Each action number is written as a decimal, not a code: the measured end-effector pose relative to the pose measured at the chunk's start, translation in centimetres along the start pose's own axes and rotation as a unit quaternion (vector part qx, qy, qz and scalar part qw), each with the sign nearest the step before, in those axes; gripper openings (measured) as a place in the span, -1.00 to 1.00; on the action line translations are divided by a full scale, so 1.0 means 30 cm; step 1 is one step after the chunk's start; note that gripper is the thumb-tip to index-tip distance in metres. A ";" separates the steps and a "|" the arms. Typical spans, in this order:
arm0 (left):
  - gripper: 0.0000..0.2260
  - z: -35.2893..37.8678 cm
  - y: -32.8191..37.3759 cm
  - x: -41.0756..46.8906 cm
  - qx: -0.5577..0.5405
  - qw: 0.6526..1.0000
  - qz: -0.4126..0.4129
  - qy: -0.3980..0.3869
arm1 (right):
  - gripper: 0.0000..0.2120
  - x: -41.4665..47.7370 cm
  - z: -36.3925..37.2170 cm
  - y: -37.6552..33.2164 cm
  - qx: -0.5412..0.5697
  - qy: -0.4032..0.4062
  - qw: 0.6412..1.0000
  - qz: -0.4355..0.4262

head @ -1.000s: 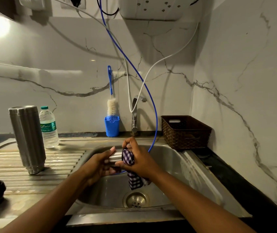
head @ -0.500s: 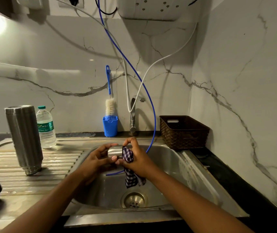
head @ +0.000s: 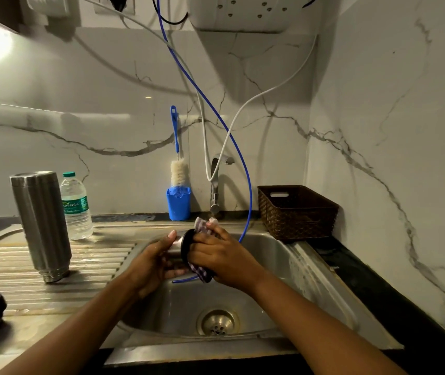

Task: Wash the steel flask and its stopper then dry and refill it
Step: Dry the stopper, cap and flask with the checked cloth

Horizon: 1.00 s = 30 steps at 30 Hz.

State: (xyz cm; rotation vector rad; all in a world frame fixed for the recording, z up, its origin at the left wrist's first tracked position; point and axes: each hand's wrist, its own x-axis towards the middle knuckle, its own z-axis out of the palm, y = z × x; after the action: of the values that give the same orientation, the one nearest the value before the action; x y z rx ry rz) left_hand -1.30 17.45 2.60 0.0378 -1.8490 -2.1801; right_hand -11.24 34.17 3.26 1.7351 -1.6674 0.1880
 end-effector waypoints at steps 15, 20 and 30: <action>-0.20 -0.022 0.014 -0.005 0.043 0.999 -0.020 -0.015 | -0.66 -0.003 0.008 0.000 -0.021 0.010 0.999 -0.030; -0.34 -0.014 0.041 0.001 0.061 0.993 -0.094 0.033 | -0.66 0.013 -0.013 -0.008 -0.132 0.015 0.989 -0.067; -0.45 -0.068 0.124 -0.036 0.486 0.873 -0.037 -0.002 | -0.64 -0.002 -0.037 -0.007 0.038 -0.003 0.971 0.234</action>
State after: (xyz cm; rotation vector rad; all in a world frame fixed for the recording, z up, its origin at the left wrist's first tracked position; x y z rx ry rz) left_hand 0.87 15.22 5.66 0.3038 -2.7580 -1.0515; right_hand -10.64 34.83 3.96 1.3664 -2.0770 0.4676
